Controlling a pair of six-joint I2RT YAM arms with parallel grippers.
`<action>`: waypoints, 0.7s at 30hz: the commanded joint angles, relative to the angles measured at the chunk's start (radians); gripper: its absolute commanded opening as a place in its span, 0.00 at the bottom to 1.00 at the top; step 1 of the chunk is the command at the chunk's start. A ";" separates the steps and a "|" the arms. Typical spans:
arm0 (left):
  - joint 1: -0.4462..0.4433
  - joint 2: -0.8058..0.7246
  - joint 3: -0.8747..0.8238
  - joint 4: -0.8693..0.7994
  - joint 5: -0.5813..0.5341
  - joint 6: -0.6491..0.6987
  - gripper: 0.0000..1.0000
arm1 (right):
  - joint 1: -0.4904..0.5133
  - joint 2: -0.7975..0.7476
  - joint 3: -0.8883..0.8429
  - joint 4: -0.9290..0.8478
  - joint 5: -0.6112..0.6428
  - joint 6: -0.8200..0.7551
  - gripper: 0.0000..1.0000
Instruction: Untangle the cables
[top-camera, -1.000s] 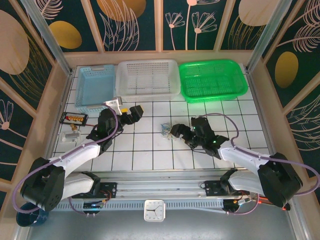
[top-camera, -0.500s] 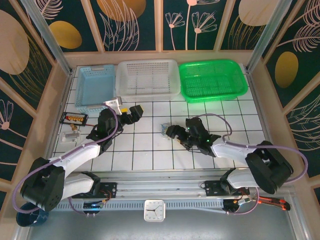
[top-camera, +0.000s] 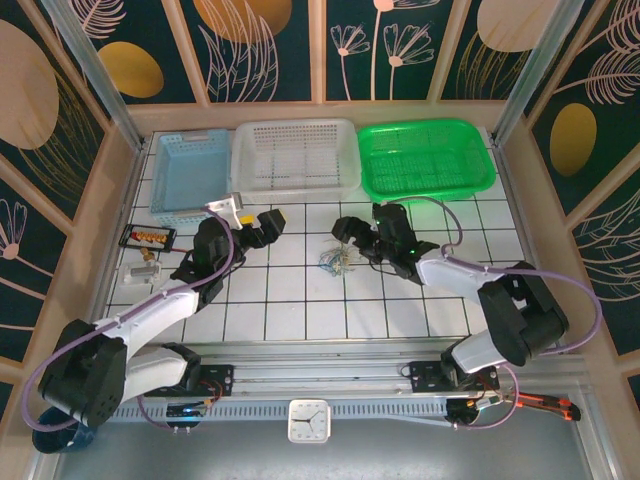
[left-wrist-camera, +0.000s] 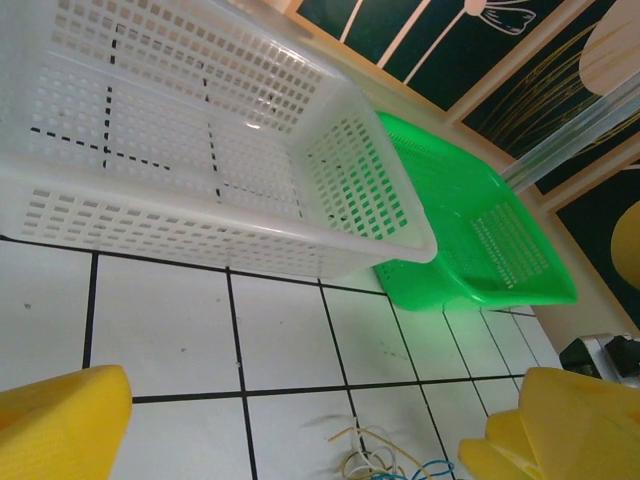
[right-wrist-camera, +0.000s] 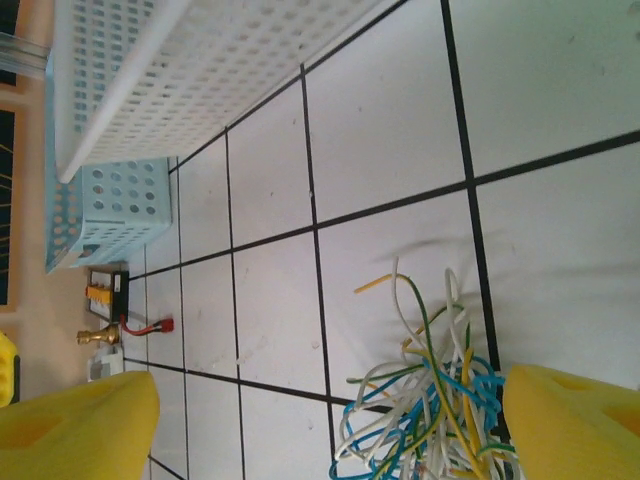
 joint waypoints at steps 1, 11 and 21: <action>-0.008 -0.025 -0.003 -0.003 -0.008 -0.003 0.99 | -0.013 -0.061 -0.010 -0.085 0.062 -0.048 0.89; -0.008 -0.019 -0.004 0.007 0.004 -0.005 0.99 | -0.022 -0.152 -0.130 -0.075 0.031 0.040 0.81; -0.008 0.000 0.005 0.014 0.016 -0.007 0.99 | -0.129 -0.139 -0.242 0.174 -0.119 0.239 0.67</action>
